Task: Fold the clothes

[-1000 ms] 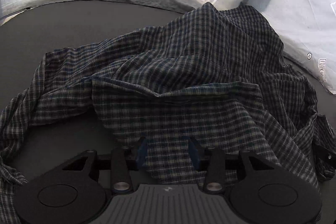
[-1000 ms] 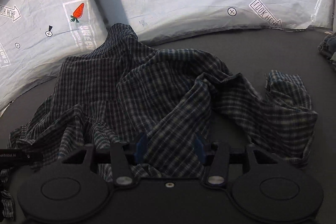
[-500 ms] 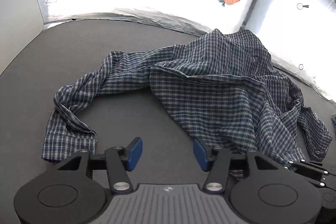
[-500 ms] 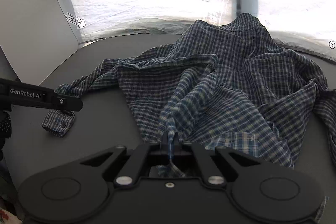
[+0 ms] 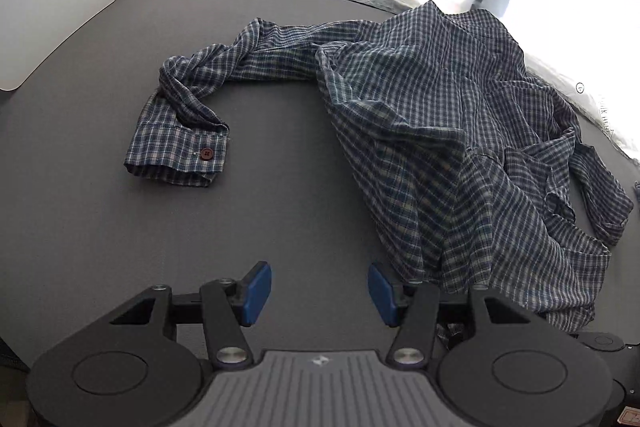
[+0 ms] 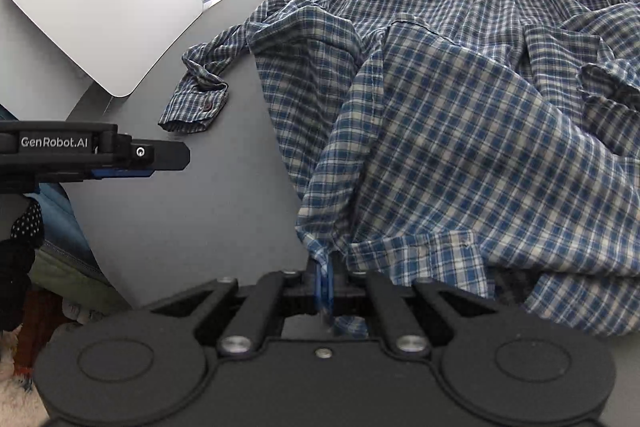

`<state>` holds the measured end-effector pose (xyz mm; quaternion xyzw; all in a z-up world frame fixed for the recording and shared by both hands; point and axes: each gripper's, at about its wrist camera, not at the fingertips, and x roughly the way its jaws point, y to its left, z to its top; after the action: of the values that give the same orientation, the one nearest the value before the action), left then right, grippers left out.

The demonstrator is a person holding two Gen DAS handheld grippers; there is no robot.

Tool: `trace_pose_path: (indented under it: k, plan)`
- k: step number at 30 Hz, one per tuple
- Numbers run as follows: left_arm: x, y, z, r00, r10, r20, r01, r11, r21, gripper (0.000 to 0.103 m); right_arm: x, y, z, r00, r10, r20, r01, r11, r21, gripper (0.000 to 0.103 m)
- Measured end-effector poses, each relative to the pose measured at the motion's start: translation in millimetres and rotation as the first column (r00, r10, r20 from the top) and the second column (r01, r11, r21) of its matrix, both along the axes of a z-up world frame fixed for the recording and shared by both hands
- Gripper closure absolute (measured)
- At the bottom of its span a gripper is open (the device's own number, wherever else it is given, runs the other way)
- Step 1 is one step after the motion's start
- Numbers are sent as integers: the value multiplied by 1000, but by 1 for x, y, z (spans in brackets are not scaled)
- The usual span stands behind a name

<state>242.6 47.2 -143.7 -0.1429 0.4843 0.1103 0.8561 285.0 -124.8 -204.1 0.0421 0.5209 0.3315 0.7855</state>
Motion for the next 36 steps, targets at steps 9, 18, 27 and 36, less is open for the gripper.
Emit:
trace_pose_path:
  k: [9,18,27,36]
  plan:
    - [21,-19,-1,997,-83,-2,83,997,-12,48,2,-51,11,972,-234,-4,234,972,6,86]
    - [48,-39,5,988,-153,16,153,988,3,48,18,-75,18,940,-341,25,341,940,3,86]
    - [55,-35,4,990,-140,9,139,990,13,48,32,-70,17,941,-337,20,337,941,-2,86]
    - [45,-10,1,998,-54,-10,54,998,9,48,35,-61,15,946,-324,-29,325,945,44,86]
